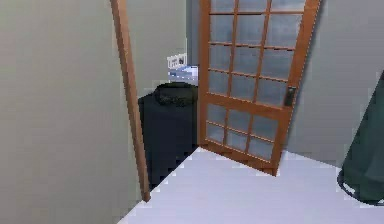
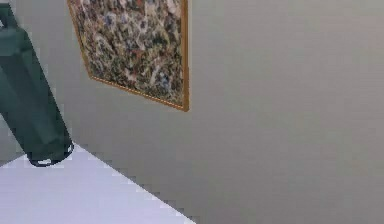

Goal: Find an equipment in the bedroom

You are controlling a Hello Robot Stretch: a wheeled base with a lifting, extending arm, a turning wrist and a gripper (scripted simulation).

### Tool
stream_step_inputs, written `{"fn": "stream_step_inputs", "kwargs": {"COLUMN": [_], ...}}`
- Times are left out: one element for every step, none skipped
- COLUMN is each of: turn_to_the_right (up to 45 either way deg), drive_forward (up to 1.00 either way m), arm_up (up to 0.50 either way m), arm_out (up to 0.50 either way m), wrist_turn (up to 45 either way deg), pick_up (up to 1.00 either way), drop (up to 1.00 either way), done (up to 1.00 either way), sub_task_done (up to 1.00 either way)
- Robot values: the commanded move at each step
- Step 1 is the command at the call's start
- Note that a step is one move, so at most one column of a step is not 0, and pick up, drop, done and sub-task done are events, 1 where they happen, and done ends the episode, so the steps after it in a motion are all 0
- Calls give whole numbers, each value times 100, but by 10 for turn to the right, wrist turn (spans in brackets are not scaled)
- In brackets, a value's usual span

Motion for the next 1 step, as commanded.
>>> {"fn": "stream_step_inputs", "kwargs": {"turn_to_the_right": [0], "drive_forward": [100], "arm_up": [0], "arm_out": [0], "wrist_turn": [0], "pick_up": [0], "drop": [0], "done": [0], "sub_task_done": [0]}}
